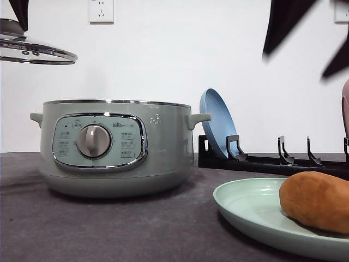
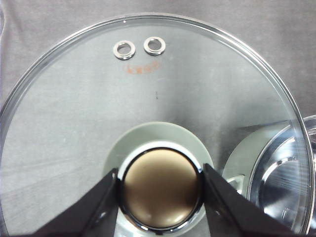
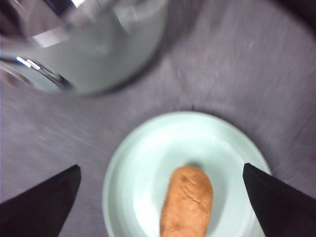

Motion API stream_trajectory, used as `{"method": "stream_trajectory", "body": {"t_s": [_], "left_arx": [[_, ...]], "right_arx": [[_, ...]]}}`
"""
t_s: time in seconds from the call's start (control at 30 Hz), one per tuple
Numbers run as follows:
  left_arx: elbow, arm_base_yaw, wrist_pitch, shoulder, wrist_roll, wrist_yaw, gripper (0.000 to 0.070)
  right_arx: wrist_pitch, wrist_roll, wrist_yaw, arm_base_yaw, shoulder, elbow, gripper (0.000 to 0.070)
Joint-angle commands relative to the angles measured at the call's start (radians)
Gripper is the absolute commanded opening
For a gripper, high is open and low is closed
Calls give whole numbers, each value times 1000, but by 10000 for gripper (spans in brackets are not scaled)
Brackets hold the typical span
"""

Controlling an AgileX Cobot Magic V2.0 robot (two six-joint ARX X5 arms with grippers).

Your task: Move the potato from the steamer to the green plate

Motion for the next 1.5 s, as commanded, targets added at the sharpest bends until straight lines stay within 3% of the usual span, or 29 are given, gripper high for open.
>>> {"method": "stream_trajectory", "body": {"t_s": [0.0, 0.3, 0.6, 0.8, 1.1, 1.47], "left_arx": [[51, 3, 26, -22, -7, 3, 0], [51, 2, 22, -23, -31, 3, 0], [51, -1, 6, -22, -51, 3, 0], [51, -26, -5, -22, -63, 3, 0], [51, -157, -26, -22, -77, 4, 0], [51, -385, -24, -19, -70, 4, 0]], "right_arx": [[-47, 5, 2, 5, -30, 88, 665], [-212, -53, 1, 5, -205, 327, 665], [-351, -67, 2, 5, -357, 344, 665], [-352, -45, 2, 5, -392, 344, 665], [-341, -42, 2, 5, -390, 344, 665], [-341, -42, 2, 5, -390, 344, 665]]}}
